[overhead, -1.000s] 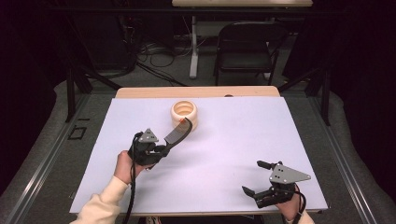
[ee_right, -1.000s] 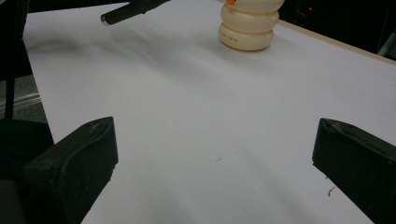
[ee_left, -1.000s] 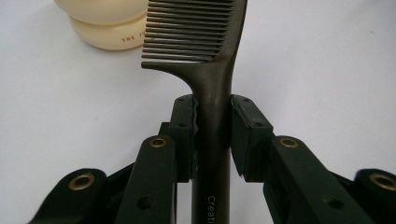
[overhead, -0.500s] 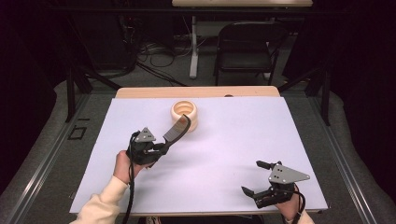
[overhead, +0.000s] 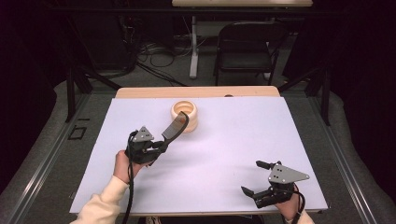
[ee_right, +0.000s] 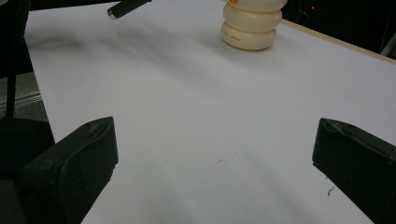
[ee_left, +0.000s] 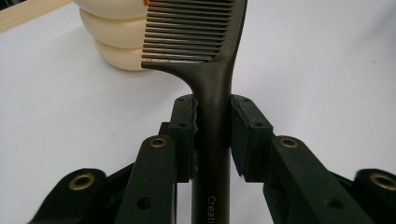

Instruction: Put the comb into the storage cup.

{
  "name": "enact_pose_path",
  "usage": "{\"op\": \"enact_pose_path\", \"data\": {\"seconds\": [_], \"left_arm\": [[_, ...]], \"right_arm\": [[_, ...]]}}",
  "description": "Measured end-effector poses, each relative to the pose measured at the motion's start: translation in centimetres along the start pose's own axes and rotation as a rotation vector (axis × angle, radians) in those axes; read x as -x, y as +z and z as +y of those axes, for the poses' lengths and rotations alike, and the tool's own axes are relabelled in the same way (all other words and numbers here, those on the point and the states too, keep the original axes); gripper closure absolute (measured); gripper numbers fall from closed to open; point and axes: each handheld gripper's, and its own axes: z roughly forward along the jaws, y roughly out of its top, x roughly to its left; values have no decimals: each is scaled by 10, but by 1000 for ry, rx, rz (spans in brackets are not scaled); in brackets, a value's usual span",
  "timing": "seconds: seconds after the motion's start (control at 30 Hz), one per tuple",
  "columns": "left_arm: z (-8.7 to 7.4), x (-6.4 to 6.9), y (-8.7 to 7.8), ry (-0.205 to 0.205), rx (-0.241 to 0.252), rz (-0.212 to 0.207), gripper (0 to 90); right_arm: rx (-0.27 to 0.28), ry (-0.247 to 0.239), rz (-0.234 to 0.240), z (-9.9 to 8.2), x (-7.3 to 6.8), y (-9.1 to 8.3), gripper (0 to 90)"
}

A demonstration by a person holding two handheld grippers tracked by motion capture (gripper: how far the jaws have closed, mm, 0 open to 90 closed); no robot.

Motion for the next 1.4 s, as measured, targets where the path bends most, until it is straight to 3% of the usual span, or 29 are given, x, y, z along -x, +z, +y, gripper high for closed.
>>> {"op": "enact_pose_path", "data": {"seconds": [1.4], "left_arm": [[4,-7,3,-20,86,65,721]], "right_arm": [[-7,4,0,-1,0,1,0]]}}
